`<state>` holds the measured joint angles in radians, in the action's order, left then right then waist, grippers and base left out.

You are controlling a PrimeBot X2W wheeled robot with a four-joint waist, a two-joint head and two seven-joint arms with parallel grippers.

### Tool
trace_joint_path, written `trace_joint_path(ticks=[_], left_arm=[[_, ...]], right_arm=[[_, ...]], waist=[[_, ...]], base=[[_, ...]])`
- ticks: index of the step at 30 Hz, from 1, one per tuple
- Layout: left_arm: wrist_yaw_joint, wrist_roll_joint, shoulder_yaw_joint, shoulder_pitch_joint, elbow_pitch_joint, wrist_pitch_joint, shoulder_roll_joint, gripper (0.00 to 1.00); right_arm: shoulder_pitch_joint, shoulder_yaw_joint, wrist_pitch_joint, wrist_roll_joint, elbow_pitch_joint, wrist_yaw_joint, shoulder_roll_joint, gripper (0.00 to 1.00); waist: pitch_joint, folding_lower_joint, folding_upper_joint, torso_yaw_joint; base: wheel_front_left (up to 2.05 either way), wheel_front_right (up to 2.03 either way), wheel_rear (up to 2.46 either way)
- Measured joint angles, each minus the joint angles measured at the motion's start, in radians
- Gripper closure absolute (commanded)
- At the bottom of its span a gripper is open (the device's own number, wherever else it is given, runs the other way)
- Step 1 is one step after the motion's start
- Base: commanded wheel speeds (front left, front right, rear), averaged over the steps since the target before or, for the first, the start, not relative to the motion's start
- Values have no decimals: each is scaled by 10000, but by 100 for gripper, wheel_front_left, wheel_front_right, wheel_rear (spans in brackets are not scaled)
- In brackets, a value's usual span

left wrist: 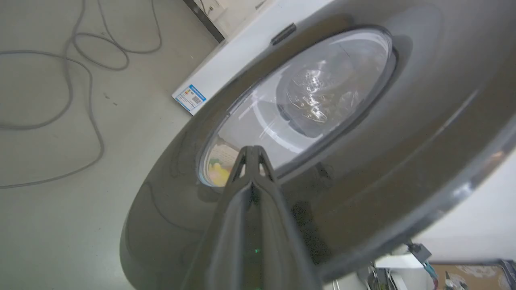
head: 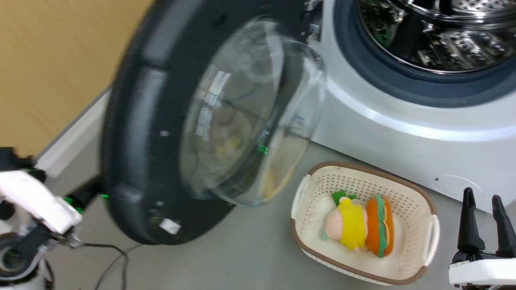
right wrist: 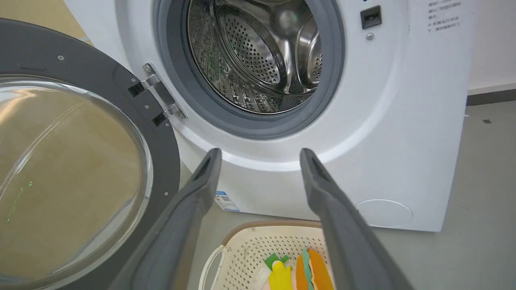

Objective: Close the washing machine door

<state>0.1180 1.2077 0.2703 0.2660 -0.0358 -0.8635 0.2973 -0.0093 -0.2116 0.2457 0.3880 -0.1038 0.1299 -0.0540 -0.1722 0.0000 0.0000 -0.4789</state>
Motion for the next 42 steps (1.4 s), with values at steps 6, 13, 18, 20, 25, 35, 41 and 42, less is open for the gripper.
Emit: trace_joint_path(ticks=[6,13,18,20,25,35,41,42], left_arm=[[73,631,-1331,-517,1607,-466,-245,100],[79,732,-2855,-783,2828,-330,-568,100],[79,819,-4222,-752,3216,270,-938,100],[79,836,-4794,-659,3170,591,-1110,100],[81,792,-6017,-190,2782,1831,-1350,100],[81,692,-8077,883,1432,4928,-1413,100],[81,727,-9223,1673,445,6721,-1335,100],[81,750,-9388,1815,274,6955,-1315,100]], right_arm=[[-3,-12,113,23,-36,0,15,0],[-36,65,113,17,-54,0,21,0],[-79,79,115,-2,-58,0,23,0],[-127,92,115,-13,-56,0,23,0],[-254,127,115,-13,-59,0,25,0],[-425,159,115,-12,-59,0,31,0],[-452,188,115,4,-59,0,33,0],[-455,192,115,4,-59,0,33,0]], waist=[[-77,0,0,-413],[-121,0,0,-210],[-166,1,0,189],[-177,0,0,381],[-197,0,0,997],[-328,0,0,2530],[-428,0,0,3424],[-440,1,0,3552]], base=[[0,0,0],[0,0,0],[0,0,0],[0,0,0],[0,0,0],[0,0,0],[0,0,0],[0,0,0]])
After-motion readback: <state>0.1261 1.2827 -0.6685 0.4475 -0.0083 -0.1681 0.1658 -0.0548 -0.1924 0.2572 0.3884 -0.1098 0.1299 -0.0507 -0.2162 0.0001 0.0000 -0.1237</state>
